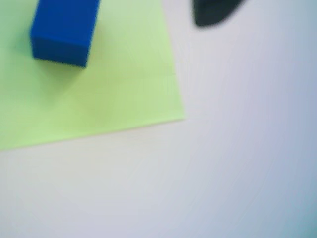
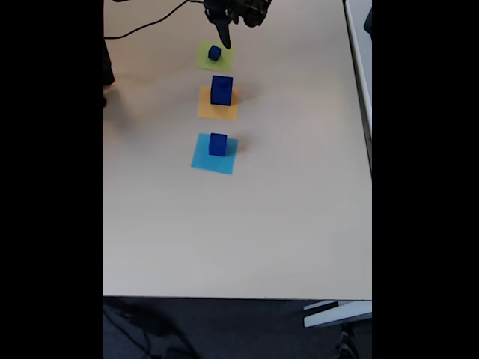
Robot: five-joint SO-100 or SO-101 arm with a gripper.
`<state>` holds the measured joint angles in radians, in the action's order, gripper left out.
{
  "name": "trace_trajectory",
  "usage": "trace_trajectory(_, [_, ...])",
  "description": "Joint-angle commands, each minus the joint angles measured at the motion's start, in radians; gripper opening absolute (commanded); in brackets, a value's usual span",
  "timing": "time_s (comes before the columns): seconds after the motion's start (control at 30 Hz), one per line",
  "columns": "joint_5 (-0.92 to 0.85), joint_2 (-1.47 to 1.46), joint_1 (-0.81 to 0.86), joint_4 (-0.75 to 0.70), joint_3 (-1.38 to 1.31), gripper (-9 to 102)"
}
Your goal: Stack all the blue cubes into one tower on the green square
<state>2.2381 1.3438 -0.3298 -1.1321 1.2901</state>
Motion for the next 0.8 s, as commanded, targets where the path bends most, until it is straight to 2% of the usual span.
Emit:
trace_trajectory(0.0, [0.028, 0.005, -0.017, 0.038, 0.025, 36])
trace_trajectory(0.17, [0.034, -0.012, -0.023, 0.109, 0.115, 36])
trace_trajectory(0.43, [0.120, -0.072, -0.057, 0.120, 0.137, 38])
trace_trajectory(0.77, [0.103, -0.095, -0.060, 0.141, 0.195, 35])
